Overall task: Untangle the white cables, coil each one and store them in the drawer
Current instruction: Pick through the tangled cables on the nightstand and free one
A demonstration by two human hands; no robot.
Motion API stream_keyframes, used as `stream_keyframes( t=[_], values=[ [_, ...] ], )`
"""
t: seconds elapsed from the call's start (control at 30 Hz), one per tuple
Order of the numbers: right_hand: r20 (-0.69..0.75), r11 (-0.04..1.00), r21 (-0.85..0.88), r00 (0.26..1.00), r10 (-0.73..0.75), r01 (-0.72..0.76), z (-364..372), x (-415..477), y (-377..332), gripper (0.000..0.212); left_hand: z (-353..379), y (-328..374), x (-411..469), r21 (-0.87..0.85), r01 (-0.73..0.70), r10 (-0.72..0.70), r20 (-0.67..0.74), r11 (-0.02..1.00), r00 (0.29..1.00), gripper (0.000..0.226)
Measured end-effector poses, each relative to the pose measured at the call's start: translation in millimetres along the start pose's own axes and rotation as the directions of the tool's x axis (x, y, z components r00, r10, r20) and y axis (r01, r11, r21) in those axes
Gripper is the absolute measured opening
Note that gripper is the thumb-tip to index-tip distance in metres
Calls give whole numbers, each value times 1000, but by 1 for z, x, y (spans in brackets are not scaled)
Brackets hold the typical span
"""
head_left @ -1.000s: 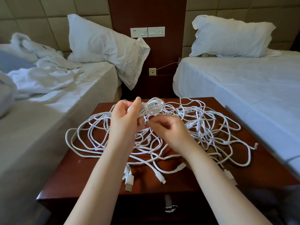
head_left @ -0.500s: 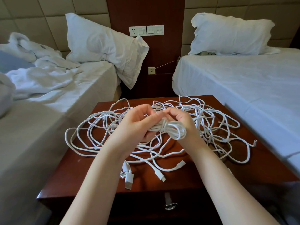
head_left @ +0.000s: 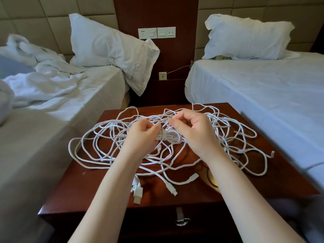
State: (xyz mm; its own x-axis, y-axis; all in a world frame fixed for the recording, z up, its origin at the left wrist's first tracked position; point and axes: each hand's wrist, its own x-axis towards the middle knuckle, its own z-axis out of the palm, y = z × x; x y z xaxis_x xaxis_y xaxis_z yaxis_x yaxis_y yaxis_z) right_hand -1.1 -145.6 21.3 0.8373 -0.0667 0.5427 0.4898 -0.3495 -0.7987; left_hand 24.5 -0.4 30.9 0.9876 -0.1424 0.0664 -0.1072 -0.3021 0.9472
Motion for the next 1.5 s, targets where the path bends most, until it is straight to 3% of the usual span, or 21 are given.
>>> stream_keyframes(
  t=[0.23,0.4,0.53,0.67,0.73,0.83,0.93,1.03,1.2,1.27,1.33,1.5],
  values=[
    [191,998,-6,980,-63,65,9,-3,-8,22,-5,-9,10,-246,-74,-11,-328,966,945,26],
    [350,993,-118,936,40,1,20,-6,-1,20,-19,-8,13,-417,-163,-9,-382,894,924,27],
    [304,989,-80,941,146,-128,27,-6,10,20,-17,-2,7,-456,-239,95,-315,857,944,28],
    [264,971,-175,943,205,-163,22,-7,21,31,-20,3,0,-581,-249,214,-131,775,968,31],
    [216,968,-125,946,242,-219,19,-6,21,32,-23,6,-3,-604,-250,288,-35,757,957,30],
    [144,964,32,956,256,-263,13,-3,19,31,-25,8,-8,-533,-230,341,119,814,932,26],
    [71,952,170,966,248,-256,7,-1,18,24,-21,7,-12,-386,-172,287,265,906,921,25],
    [1,935,232,961,277,-269,1,0,15,27,-18,6,-13,-181,-153,199,272,972,941,27],
    [-21,968,153,979,205,-199,-2,1,6,27,-11,5,-8,201,-150,141,56,968,988,26],
    [-6,986,93,990,143,-141,2,0,1,25,-7,2,-4,259,-137,147,-22,956,989,26],
    [23,995,38,996,88,-89,6,-1,-5,22,-6,-1,0,253,-113,144,-108,961,984,25],
    [80,998,-48,996,41,-37,15,-1,-11,20,-6,-1,1,35,-139,143,-320,990,936,24]
  ],
)
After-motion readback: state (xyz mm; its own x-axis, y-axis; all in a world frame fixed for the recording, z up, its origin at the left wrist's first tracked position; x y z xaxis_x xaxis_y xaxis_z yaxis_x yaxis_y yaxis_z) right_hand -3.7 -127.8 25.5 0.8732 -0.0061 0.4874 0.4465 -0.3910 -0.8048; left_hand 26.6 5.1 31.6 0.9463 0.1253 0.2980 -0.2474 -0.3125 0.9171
